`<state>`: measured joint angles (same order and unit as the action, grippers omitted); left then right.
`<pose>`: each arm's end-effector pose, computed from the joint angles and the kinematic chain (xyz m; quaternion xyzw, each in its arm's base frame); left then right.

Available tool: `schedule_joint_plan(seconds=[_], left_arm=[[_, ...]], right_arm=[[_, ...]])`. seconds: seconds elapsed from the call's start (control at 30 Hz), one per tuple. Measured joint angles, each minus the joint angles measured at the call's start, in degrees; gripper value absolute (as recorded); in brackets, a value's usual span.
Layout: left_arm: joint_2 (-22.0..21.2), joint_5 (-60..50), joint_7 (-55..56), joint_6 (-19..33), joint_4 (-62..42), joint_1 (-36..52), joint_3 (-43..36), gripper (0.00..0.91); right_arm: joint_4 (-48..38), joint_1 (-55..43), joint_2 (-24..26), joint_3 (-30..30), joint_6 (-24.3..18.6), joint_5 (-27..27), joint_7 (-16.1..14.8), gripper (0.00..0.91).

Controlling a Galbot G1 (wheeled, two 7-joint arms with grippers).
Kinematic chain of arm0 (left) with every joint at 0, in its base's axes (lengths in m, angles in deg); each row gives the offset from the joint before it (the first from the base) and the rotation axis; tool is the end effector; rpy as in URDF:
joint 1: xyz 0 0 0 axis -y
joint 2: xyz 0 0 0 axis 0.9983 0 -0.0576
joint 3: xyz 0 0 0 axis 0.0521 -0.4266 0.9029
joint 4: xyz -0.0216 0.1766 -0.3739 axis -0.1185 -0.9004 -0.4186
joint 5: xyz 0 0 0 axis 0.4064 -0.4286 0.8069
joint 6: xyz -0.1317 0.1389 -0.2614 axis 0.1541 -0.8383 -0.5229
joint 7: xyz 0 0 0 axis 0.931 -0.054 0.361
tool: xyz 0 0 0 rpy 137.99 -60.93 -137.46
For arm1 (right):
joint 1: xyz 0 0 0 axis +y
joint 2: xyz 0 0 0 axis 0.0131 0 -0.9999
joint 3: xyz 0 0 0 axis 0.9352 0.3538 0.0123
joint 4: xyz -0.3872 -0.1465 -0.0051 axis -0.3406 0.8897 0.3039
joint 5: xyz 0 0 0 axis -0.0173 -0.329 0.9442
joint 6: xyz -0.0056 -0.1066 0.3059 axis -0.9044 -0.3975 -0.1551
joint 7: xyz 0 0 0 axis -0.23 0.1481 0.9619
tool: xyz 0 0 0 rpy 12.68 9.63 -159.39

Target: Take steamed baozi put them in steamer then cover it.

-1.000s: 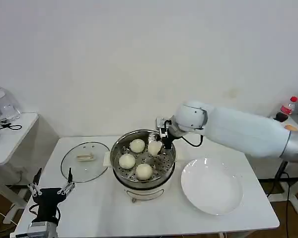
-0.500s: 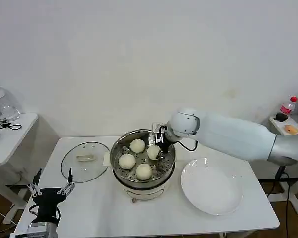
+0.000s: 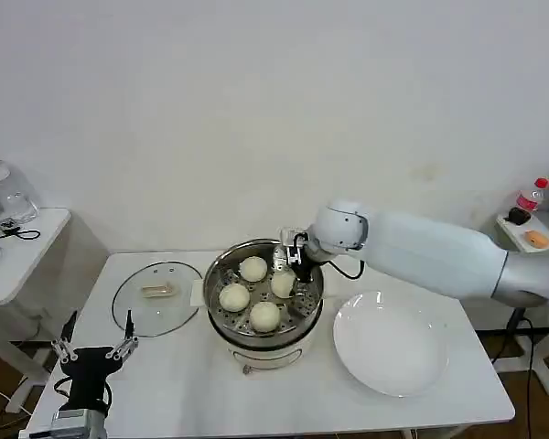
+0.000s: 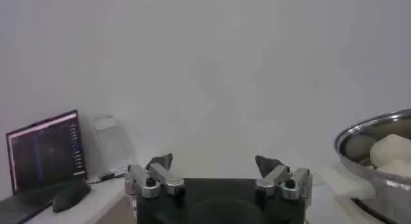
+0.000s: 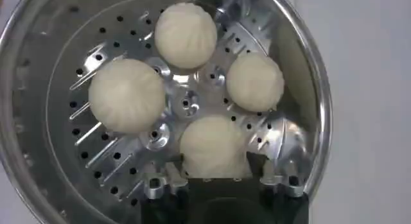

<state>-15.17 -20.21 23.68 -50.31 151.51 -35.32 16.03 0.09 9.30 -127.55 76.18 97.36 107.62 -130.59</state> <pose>0.0690 0.0806 -0.3024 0.1105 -0.9817 -0.1537 0.0196 0.5442 0.0348 -0.1053 0.5047 -0.6212 0.5147 0.3073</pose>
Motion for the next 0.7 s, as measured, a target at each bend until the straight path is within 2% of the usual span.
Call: schedule_joint_plan(seconds=[0.23, 0.37, 0.43, 0.53, 0.7], left_arm=[[0.2, 0.4, 0.0, 0.0, -0.3, 0.4, 0.0, 0.907], [0.4, 0.6, -0.1, 0.0, -0.4, 0.7, 0.0, 0.907], [0.4, 0.6, -0.1, 0.0, -0.6, 0.9, 0.1, 0.907], [0.5, 0.6, -0.2, 0.0, -1.0, 1.2, 0.1, 0.907], [1.0, 0.3, -0.3, 0.1, -2.1, 1.6, 0.1, 0.907]], right_arm=[[2.8, -0.3, 3.3, -3.2, -0.2, 0.2, 0.5, 0.907], [6.1, 0.7, 6.8, -7.0, -0.7, 1.5, 2.4, 0.907], [8.1, 2.1, 9.1, -9.3, -1.3, 2.4, 4.5, 0.907], [11.6, 6.5, 13.4, -14.8, -3.4, 3.0, 9.6, 0.907], [17.6, 20.2, 18.8, -30.3, -9.7, 1.2, 19.8, 0.907]])
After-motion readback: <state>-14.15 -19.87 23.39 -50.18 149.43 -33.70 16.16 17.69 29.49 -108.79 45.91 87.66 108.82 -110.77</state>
